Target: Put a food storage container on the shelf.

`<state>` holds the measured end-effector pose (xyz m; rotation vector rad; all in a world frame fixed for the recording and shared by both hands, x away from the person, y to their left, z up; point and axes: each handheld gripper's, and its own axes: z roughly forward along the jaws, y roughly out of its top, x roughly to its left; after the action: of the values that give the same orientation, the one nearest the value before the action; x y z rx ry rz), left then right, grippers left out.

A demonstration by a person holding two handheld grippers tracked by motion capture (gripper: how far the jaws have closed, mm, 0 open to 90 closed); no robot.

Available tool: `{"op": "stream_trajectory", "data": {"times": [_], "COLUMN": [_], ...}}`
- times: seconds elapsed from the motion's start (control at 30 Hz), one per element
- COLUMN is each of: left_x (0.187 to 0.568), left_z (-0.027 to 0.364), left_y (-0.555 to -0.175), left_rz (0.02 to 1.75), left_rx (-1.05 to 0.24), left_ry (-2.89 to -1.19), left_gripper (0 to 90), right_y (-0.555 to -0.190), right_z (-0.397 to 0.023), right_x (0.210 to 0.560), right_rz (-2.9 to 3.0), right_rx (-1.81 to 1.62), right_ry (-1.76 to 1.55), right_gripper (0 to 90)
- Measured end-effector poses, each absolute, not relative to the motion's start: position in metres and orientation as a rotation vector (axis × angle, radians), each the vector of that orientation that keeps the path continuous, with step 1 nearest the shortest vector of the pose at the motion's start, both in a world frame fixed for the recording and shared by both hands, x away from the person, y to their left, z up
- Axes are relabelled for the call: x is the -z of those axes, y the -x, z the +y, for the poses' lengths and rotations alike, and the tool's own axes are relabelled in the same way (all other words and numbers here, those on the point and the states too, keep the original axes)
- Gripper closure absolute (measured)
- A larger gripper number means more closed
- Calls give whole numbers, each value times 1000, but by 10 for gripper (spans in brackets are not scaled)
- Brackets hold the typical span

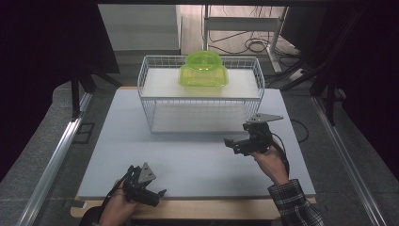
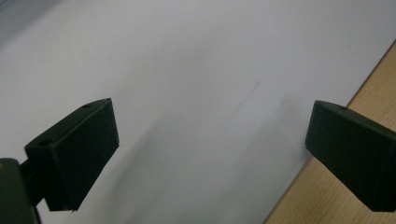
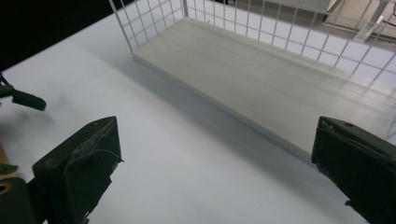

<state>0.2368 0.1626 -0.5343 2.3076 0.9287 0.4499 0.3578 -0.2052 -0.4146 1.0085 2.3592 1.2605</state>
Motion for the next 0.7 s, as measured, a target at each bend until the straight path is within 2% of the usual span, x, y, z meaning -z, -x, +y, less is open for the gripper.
{"op": "stream_trajectory", "data": {"times": [0.7], "left_x": [536], "left_z": [162], "left_y": [-236], "left_rz": [908], "left_rx": [-482], "left_ry": [-2323], "left_gripper": [26], "right_y": [-332], "right_z": [-234], "right_x": [458], "right_rz": [2328], "right_rx": [-1186], "right_ry": [-1064], "right_gripper": [13]}}
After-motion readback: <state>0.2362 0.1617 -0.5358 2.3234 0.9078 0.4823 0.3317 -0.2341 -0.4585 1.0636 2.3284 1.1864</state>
